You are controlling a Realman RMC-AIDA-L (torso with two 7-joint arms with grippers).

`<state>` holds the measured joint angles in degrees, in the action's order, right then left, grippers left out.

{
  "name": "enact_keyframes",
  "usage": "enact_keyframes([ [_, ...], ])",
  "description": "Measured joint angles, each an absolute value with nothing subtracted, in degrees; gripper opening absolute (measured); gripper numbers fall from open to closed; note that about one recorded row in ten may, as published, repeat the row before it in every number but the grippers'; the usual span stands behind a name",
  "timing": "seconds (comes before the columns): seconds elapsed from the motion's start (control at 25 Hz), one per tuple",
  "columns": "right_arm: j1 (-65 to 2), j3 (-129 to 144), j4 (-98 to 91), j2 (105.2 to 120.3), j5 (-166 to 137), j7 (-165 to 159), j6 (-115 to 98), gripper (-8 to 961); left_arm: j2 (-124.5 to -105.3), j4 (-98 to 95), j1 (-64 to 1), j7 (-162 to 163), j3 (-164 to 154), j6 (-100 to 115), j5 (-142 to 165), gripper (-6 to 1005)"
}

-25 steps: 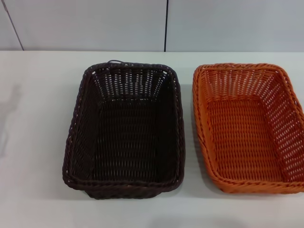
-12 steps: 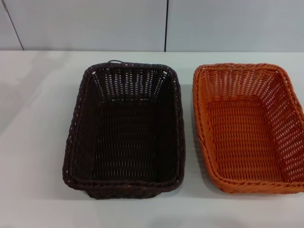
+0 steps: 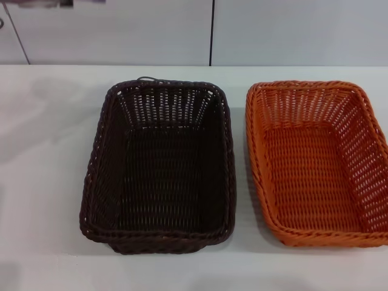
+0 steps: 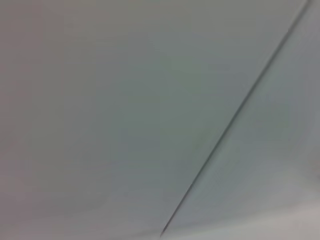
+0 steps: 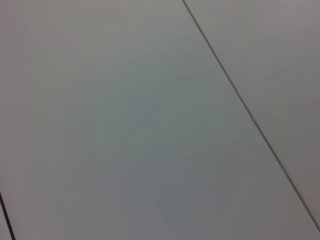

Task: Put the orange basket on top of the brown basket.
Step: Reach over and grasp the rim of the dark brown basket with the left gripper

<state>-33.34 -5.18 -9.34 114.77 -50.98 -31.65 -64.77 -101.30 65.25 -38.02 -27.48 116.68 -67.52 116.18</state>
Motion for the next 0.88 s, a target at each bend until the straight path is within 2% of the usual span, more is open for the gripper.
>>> enact_keyframes([
  [0.16, -32.9, -5.2, -9.3, 114.68, -51.0, -31.6, -64.8, 665, -105.75, 77.4, -40.3, -13.8, 117.1, -78.1, 139.1, 846],
  [0.24, -32.6, -5.2, -9.3, 114.64, -50.9, -31.6, -64.8, 665, -108.87, 82.3, -40.7, -12.1, 118.6, -82.8, 145.9, 846],
  [0.28, -32.4, -5.2, -9.3, 114.63, -50.8, -31.6, -64.8, 665, -111.09, 84.9, -40.9, -12.0, 119.7, -85.2, 149.4, 845],
  [0.44, -31.7, -5.2, -9.3, 114.61, -50.8, -31.6, -64.8, 665, -116.20, 89.8, -41.1, -11.2, 120.8, -89.6, 157.3, 844],
  [0.56, -31.3, -5.2, -9.2, 114.60, -50.8, -31.6, -64.8, 665, -117.61, 90.6, -40.3, -9.1, 119.8, -90.3, 158.5, 843],
  [0.88, -31.1, -5.2, -7.9, 113.81, -50.8, -31.5, -63.9, 666, -118.01, 88.6, -35.8, -3.2, 113.1, -84.8, 157.6, 840],
])
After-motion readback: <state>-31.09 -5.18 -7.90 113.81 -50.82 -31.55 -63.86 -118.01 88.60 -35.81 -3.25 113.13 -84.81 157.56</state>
